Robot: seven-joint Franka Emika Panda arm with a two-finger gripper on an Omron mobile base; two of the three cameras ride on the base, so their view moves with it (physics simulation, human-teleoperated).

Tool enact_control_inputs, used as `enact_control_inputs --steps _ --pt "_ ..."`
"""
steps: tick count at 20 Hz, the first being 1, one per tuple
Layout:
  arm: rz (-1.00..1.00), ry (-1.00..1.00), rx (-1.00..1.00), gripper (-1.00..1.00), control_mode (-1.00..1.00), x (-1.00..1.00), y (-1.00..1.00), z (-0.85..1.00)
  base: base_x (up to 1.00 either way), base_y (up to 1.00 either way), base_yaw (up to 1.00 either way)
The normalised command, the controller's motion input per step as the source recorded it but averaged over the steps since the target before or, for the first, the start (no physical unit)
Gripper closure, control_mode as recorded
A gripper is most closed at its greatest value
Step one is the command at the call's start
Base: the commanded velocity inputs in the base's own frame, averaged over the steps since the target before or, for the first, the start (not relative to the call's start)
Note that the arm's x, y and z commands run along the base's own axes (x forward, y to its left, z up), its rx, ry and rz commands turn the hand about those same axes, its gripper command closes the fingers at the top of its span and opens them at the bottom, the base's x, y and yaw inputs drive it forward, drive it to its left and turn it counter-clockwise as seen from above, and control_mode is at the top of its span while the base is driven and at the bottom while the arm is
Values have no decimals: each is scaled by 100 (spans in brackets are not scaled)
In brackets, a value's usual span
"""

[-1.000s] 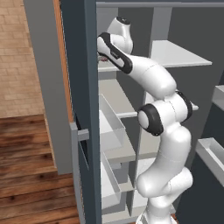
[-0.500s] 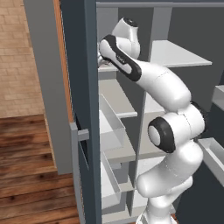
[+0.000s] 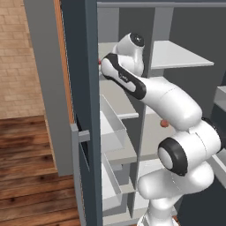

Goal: There's a fish in the fridge that needs to be moved to the freezer for freezing. Pick up the fish from the fridge, place it on any shelf in the freezer, and close the fridge and freezer doors when done.

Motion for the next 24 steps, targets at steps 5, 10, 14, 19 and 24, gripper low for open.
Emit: enact_control_inputs --steps 5,10,14,19,24 --pt "-4 -7 1 -100 -100 -17 -21 32 0 0 0" --pt "-6 1 5 -100 -100 -49 -42 54 0 0 0" --pt "-6 14 3 -100 -100 -62 -39 56 0 0 0" --pt "-6 9 4 -100 -100 -94 -24 4 0 0 0" --pt "-10 0 0 -100 -100 -100 -35 -25 0 0 0"
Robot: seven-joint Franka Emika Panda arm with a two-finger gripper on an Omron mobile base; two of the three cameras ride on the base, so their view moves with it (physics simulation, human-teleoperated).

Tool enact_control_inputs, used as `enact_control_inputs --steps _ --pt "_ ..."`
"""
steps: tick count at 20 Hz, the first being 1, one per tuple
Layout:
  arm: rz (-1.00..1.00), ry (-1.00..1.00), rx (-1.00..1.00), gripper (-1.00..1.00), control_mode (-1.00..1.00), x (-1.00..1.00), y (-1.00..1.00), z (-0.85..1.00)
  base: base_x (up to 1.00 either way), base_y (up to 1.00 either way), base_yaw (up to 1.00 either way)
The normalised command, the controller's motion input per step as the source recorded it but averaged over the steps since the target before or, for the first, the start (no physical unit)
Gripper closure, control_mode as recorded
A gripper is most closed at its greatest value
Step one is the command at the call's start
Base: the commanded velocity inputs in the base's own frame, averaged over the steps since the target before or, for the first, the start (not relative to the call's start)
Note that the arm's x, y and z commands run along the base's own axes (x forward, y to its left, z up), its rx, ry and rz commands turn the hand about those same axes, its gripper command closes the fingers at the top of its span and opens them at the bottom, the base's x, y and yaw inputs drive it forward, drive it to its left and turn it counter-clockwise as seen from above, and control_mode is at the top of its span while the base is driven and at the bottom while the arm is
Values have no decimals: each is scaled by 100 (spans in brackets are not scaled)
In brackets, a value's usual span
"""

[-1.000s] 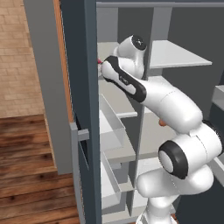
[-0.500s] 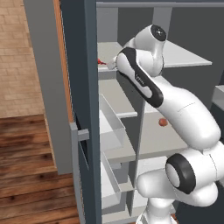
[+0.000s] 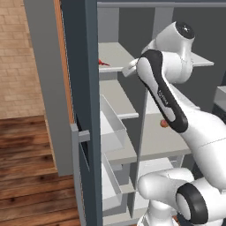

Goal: There's a fish in the fridge that needs to be moved to the freezer for freezing. Pick up the fish from the fridge, place it on any shelf in the freezer, and close the fridge and freezer doors when done.

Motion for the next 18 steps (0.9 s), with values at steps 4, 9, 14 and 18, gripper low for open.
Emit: enact_control_inputs --steps 4,9,14,18 --pt "-15 0 0 -100 -100 -98 -53 -37 0 0 0" --pt "-26 1 -1 -100 -100 -67 -33 -48 0 0 0" --pt "-15 6 0 -100 -100 -44 -23 -1 0 0 0" --pt "-3 1 1 -100 -100 -33 -21 9 0 0 0"
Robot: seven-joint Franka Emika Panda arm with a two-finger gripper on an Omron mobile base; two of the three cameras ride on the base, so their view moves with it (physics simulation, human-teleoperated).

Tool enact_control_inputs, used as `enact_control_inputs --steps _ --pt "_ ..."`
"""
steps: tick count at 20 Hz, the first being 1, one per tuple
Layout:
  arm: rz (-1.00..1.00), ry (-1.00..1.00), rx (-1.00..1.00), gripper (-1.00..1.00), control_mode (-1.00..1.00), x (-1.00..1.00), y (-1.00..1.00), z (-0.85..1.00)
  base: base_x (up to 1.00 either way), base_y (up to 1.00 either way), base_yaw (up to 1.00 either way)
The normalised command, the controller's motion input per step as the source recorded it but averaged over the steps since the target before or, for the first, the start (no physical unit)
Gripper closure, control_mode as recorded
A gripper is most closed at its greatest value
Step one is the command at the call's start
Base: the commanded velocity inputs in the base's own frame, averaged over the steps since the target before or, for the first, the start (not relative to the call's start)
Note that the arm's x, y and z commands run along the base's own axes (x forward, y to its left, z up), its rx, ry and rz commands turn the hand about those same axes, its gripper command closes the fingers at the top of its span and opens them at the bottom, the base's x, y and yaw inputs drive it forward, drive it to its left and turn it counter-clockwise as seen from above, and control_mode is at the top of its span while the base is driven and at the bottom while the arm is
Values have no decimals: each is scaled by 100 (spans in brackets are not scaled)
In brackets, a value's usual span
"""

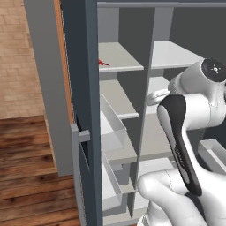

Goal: There's a fish in the fridge that needs to be moved to the freezer for freezing. Pick up the fish from the fridge, place it on any shelf in the freezer, and close the fridge and freezer doors when done.

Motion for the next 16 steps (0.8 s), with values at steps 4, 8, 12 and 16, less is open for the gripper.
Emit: enact_control_inputs --steps 4,8,12,16 --pt "-5 0 2 -100 -100 -15 -14 18 0 0 0" --pt "0 1 3 -100 -100 -14 -10 -2 0 0 0" --pt "0 1 0 -100 -100 0 -3 -13 0 0 0" --pt "0 1 0 -100 -100 -16 -5 -7 0 0 0"
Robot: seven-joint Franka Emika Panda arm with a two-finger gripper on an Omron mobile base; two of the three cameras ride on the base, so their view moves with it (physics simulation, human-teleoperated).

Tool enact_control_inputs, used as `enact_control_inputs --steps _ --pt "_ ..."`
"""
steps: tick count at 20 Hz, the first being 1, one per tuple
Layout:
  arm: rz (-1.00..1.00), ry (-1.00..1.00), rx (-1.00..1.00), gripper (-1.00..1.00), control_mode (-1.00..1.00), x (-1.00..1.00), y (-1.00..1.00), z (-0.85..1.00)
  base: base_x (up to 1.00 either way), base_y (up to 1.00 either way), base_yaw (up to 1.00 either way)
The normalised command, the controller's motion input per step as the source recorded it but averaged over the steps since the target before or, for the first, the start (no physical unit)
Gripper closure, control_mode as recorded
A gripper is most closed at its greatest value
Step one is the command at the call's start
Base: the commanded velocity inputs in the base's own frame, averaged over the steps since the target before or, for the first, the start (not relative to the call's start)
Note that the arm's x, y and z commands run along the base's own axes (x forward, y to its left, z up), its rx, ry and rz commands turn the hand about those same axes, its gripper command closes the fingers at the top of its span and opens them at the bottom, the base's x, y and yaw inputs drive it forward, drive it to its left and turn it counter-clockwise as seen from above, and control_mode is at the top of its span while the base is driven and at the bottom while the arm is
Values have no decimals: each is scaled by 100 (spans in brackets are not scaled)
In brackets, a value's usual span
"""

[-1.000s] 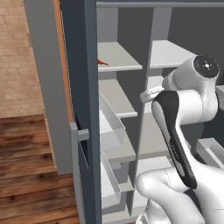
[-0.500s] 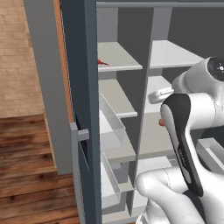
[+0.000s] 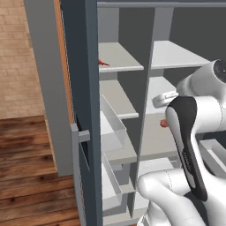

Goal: There's a fish in the fridge that needs to be moved to the freezer for freezing. Pick up the fish from the fridge, place it on any shelf in the freezer, and close the fridge and freezer doors when done.

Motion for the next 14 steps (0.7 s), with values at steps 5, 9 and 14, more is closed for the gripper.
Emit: enact_control_inputs --steps 5,9,14 --pt "0 0 0 -100 -100 -7 -1 -3 0 0 0" --pt "0 0 0 -100 100 -3 0 -1 -29 0 0" --pt "0 0 0 -100 100 0 0 0 -61 0 0"
